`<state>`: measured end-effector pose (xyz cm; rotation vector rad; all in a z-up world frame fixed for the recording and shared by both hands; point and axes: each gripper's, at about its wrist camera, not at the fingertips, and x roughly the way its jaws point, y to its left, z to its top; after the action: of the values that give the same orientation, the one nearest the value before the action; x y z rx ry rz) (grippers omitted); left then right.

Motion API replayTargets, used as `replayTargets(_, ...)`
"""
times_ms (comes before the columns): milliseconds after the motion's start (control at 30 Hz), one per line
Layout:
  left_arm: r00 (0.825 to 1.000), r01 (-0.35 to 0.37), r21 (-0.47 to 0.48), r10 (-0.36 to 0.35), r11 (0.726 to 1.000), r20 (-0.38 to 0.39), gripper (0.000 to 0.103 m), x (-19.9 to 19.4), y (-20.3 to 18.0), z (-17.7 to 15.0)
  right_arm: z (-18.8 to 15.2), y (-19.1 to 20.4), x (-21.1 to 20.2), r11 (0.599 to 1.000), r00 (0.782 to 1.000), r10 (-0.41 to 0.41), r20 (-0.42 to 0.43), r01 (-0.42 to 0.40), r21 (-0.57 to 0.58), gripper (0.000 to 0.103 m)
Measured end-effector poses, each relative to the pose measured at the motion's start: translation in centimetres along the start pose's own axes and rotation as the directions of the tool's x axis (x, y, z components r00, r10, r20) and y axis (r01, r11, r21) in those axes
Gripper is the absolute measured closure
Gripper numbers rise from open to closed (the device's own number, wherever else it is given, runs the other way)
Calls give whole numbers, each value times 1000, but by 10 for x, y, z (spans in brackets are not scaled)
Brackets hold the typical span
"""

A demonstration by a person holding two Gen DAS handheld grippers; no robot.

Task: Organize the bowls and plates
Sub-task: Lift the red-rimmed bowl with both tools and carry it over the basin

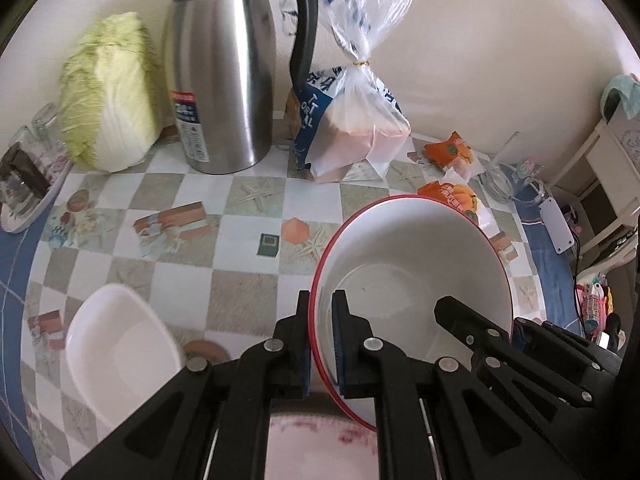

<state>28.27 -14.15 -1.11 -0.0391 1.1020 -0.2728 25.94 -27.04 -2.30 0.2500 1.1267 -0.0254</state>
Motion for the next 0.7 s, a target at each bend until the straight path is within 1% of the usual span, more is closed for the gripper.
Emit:
replayTargets(233,1000,-11,-17,11,1000,25,94,-29,14,-27,-29,21,-27,1000,1000,12,21,-12,-27,87)
replayTargets(433,998,-31,-33,32,999,45,94,-48,26,-53,-56,34,-35,999,999,41,10,-40,-28,87)
replayTargets(700,998,-33,-76,37,997,53,94,-63,43,-82,-82,51,-43,997,999,47,4,-47,-61,87)
